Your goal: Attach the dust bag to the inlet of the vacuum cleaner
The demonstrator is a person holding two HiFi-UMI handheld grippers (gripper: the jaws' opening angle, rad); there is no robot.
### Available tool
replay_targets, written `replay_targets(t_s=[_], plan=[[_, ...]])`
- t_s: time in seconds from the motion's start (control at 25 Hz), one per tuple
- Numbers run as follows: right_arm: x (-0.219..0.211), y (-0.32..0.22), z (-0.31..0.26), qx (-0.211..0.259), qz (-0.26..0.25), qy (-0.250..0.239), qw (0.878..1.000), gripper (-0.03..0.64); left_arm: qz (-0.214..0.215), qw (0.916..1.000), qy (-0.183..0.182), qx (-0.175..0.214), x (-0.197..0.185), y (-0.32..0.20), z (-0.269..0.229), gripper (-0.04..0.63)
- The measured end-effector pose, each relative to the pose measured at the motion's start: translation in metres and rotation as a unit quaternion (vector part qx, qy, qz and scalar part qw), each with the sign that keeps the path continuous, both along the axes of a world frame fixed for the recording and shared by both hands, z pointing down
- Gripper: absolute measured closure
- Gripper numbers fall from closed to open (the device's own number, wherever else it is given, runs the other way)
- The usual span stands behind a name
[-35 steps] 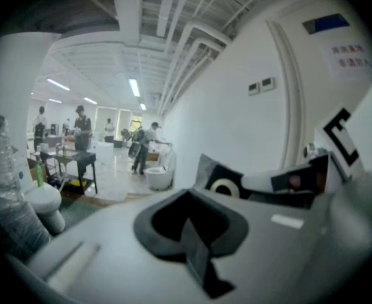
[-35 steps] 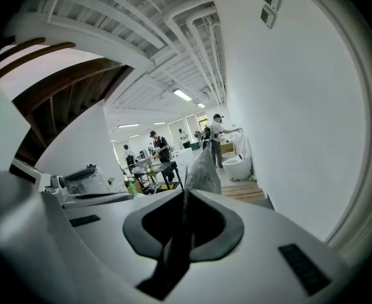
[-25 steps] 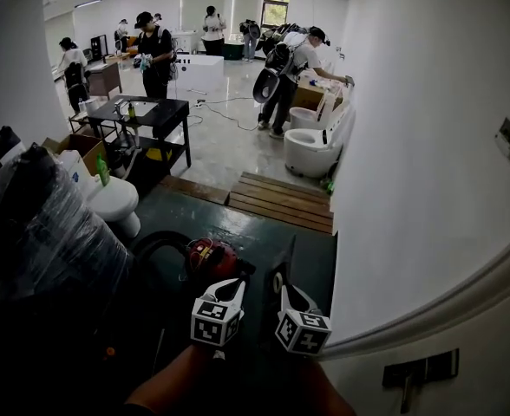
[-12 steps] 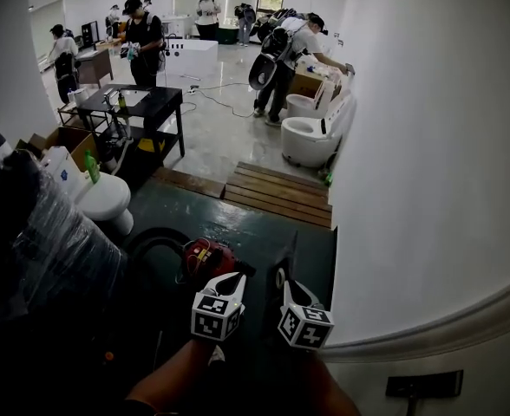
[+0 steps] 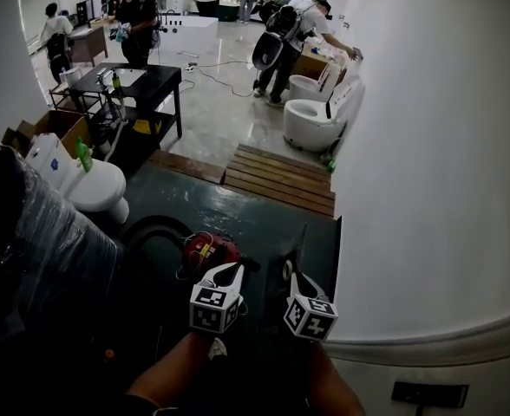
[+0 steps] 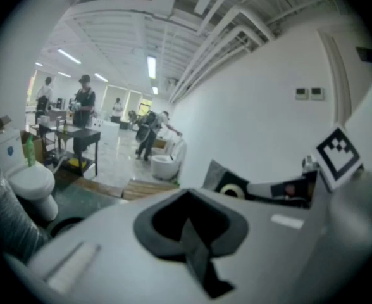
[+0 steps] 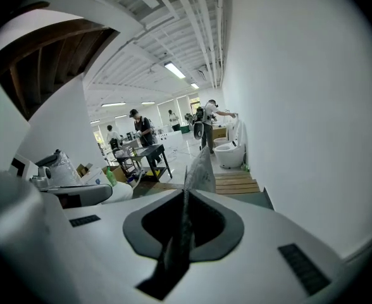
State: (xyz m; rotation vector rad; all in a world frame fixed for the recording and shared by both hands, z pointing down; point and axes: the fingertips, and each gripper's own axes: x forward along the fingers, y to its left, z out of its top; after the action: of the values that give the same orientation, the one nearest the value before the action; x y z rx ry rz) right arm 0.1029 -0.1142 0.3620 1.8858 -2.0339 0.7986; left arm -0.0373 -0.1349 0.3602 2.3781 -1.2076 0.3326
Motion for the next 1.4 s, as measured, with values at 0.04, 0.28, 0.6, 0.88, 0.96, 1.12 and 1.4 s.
replay_targets(t_s=[0.04, 0.28, 0.6, 0.88, 0.96, 1.12, 1.4], plan=[[0.0, -0.007, 0.003, -0.001, 0.004, 0.0, 1.0, 0.595, -0.003, 1.0, 0.0, 0.002, -0.004, -0.008, 0.007, 0.597], [0.019, -0.022, 0.042, -0.036, 0.025, 0.015, 0.999, 0.595, -0.016, 0.9998, -0.009, -0.013, -0.013, -0.017, 0.04, 0.598], [0.034, -0.049, 0.151, -0.093, 0.021, 0.019, 0.995, 0.595, -0.034, 0.9981, -0.029, -0.042, -0.01, -0.05, 0.12, 0.598], [0.045, -0.076, 0.286, -0.127, -0.006, 0.03, 0.991, 0.595, -0.027, 0.9972, -0.036, -0.06, 0.01, -0.077, 0.231, 0.598], [0.051, -0.086, 0.32, -0.134, 0.0, 0.025, 0.991, 0.595, -0.029, 0.9969, -0.039, -0.062, 0.012, -0.083, 0.261, 0.598], [0.064, -0.099, 0.381, -0.157, 0.022, 0.02, 0.987, 0.595, -0.042, 0.9952, -0.037, -0.081, 0.014, -0.081, 0.306, 0.598], [0.051, -0.117, 0.465, -0.186, 0.014, 0.015, 0.982, 0.595, -0.042, 0.9941, -0.036, -0.093, 0.012, -0.07, 0.348, 0.598]])
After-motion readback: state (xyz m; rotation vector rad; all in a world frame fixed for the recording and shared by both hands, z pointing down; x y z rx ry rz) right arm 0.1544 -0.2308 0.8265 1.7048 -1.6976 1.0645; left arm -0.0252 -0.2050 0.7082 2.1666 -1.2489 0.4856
